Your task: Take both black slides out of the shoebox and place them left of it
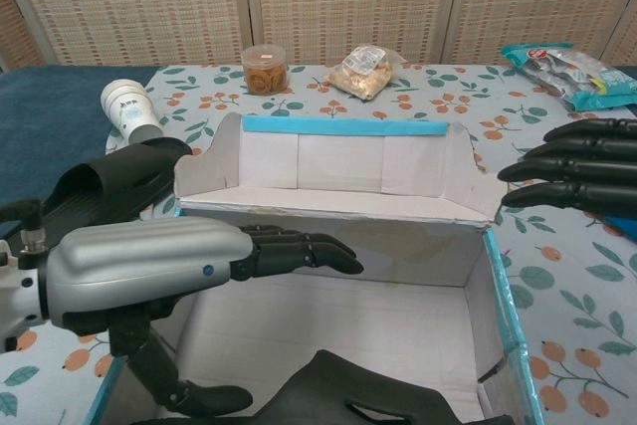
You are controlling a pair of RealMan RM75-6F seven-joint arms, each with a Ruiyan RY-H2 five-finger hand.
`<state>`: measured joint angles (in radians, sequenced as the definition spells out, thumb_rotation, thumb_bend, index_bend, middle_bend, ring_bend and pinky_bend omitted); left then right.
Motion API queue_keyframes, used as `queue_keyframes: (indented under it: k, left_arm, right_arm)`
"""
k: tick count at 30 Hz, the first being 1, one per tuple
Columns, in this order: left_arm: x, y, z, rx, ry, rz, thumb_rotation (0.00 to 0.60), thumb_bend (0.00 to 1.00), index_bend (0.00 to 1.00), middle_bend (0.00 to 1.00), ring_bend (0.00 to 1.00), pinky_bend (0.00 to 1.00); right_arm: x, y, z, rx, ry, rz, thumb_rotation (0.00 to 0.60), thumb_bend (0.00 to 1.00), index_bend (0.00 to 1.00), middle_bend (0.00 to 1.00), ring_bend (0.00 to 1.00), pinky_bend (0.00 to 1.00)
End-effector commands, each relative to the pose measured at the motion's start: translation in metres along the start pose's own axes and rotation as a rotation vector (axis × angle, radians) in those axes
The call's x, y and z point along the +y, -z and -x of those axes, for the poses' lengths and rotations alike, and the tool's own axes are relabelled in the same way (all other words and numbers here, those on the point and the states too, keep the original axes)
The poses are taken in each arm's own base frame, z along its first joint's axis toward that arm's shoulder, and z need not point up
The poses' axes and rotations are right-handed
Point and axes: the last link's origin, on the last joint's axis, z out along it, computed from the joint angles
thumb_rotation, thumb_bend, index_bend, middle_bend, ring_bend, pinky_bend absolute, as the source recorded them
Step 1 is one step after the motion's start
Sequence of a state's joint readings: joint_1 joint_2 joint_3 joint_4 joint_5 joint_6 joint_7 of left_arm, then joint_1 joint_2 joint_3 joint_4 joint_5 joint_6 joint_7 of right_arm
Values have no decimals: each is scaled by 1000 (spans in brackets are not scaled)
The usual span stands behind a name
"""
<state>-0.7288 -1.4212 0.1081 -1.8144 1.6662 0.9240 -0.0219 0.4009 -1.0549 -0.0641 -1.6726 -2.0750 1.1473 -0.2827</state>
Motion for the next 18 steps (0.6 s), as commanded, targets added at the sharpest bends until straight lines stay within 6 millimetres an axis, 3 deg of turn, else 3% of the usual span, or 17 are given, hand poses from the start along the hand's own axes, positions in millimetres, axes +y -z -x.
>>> queue_keyframes:
  k: [1,7,10,18]
  left_arm:
    - [-2,4,-1,9,-9,-12,600,331,23,3,0,73]
    - [-6,8,-7,34,-26,-30,600,333,36,40,0,86]
    - [-10,9,-7,32,-24,-48,600,333,38,42,0,86]
    - [-17,11,-8,42,-30,-67,600,337,38,46,0,86]
  right_arm:
    - [-7,-13,-1,-12,29,-44,600,193,0,0,0,0]
    - [-20,-33,4,-28,22,-89,600,197,0,0,0,0]
    - [-24,-43,6,-37,58,-106,600,246,23,0,0,0]
    - [-32,-61,12,-53,130,-110,600,257,272,0,0,0]
